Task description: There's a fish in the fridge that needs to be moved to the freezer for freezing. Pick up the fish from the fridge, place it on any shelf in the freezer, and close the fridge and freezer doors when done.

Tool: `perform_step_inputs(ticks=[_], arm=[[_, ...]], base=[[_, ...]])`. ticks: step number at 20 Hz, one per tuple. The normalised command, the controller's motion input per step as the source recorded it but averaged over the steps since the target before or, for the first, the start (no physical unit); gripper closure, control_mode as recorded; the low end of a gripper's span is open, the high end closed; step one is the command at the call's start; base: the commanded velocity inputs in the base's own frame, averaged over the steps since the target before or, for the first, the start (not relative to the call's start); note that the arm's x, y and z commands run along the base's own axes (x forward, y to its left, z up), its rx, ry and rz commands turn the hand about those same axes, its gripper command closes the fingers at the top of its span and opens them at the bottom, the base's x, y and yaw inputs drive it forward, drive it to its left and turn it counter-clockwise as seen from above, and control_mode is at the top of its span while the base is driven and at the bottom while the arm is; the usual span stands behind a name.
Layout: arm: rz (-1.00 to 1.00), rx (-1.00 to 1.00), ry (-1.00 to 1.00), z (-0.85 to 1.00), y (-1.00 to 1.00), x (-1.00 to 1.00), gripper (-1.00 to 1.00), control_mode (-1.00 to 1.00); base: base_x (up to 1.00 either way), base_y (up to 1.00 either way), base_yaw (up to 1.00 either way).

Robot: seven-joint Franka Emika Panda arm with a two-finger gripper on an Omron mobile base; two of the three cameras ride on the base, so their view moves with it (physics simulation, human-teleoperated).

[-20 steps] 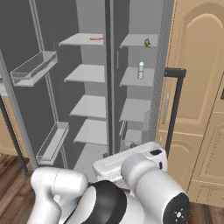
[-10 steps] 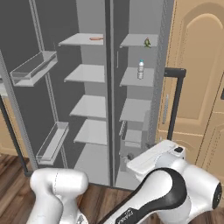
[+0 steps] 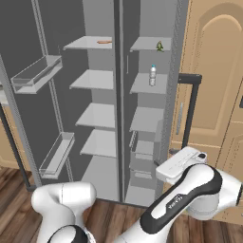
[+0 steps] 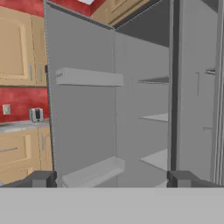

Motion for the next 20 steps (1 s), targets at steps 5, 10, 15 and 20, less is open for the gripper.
perform_step_inputs(ticks=[5, 10, 15, 20], arm=[[0.11, 0.11, 0.00, -0.37, -0.73, 0.65, -1.00, -1.00], [0.09, 0.05, -0.01, -0.49, -0.46, 0.59, -1.00, -1.00], [0.06, 0.00, -0.07, -0.50, -0.12, 0.40, -1.00, -1.00], [-0.02, 0.00, -0.02, -0.43, 0.00, 0.29, -1.00, -1.00]], base=[[0.00, 0.00, 0.00], [0.00, 0.00, 0.00], [0.00, 0.00, 0.00], [0.00, 0.00, 0.00]])
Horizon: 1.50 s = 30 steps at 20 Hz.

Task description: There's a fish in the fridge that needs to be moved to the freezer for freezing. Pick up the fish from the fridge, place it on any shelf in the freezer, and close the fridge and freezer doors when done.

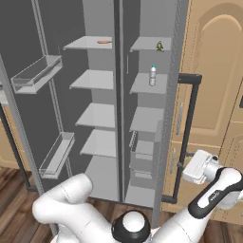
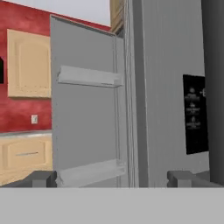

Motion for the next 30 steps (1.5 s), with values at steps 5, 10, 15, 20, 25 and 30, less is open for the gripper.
perform_step_inputs(ticks=[5, 10, 15, 20, 25, 30], arm=[[-0.10, -0.05, 0.11, -0.52, 0.03, 0.54, -1.00, -1.00], [-0.11, -0.02, 0.14, -0.30, 0.00, 0.57, -1.00, -1.00], [-0.05, 0.00, 0.05, -0.15, 0.00, 0.16, -1.00, -1.00], [-0.01, 0.00, 0.00, -0.02, 0.23, 0.00, -1.00, -1.00], [-0.04, 0.00, -0.03, 0.00, 0.56, 0.00, -1.00, -1.00], [-0.06, -0.01, -0.01, 0.00, 0.76, 0.00, -1.00, -1.00]], base=[[0.00, 0.00, 0.00], [0.00, 0.00, 0.00], [0.00, 0.00, 0.00], [0.00, 0.00, 0.00], [0.00, 0.00, 0.00], [0.00, 0.00, 0.00]])
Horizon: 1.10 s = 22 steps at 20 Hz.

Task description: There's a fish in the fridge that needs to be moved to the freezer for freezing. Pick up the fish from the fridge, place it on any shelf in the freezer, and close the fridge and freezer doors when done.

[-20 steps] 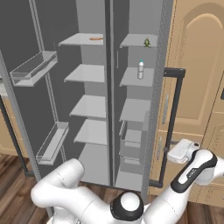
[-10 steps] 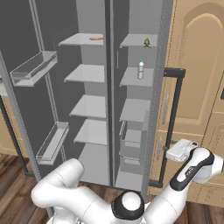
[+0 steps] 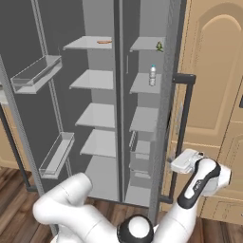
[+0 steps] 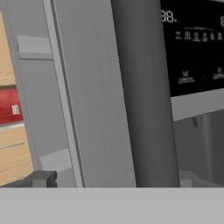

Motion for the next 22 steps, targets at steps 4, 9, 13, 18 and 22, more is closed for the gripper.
perform_step_inputs(ticks=[4, 9, 13, 18, 22], arm=[[-0.09, 0.00, -0.01, 0.00, 0.85, 0.00, -1.00, -1.00], [-0.10, 0.00, -0.08, 0.00, 0.87, 0.00, -1.00, -1.00], [-0.09, 0.00, -0.05, 0.00, 0.88, 0.00, -1.00, -1.00], [-0.08, -0.01, -0.02, 0.00, 0.95, 0.00, -1.00, -1.00], [-0.08, -0.04, -0.01, 0.01, 0.90, 0.01, -1.00, -1.00]], base=[[0.00, 0.00, 0.00], [0.00, 0.00, 0.00], [0.00, 0.00, 0.00], [0.00, 0.00, 0.00], [0.00, 0.00, 0.00]])
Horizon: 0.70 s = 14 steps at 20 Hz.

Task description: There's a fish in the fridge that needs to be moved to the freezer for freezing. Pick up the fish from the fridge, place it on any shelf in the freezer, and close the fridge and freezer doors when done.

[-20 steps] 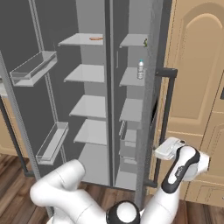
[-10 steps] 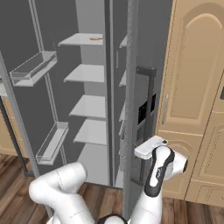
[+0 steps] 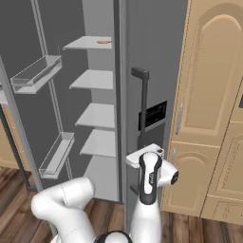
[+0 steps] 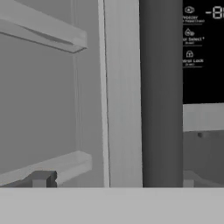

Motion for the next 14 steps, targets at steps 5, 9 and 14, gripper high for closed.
perform_step_inputs(ticks=[5, 9, 14], arm=[[-0.03, 0.00, -0.02, 0.09, 0.84, 0.14, -1.00, -1.00], [-0.01, -0.01, 0.00, 0.01, 0.97, 0.23, -1.00, -1.00], [-0.02, -0.02, 0.00, 0.02, 0.96, 0.30, -1.00, -1.00]], base=[[0.00, 0.00, 0.00], [0.00, 0.00, 0.00], [0.00, 0.00, 0.00]])
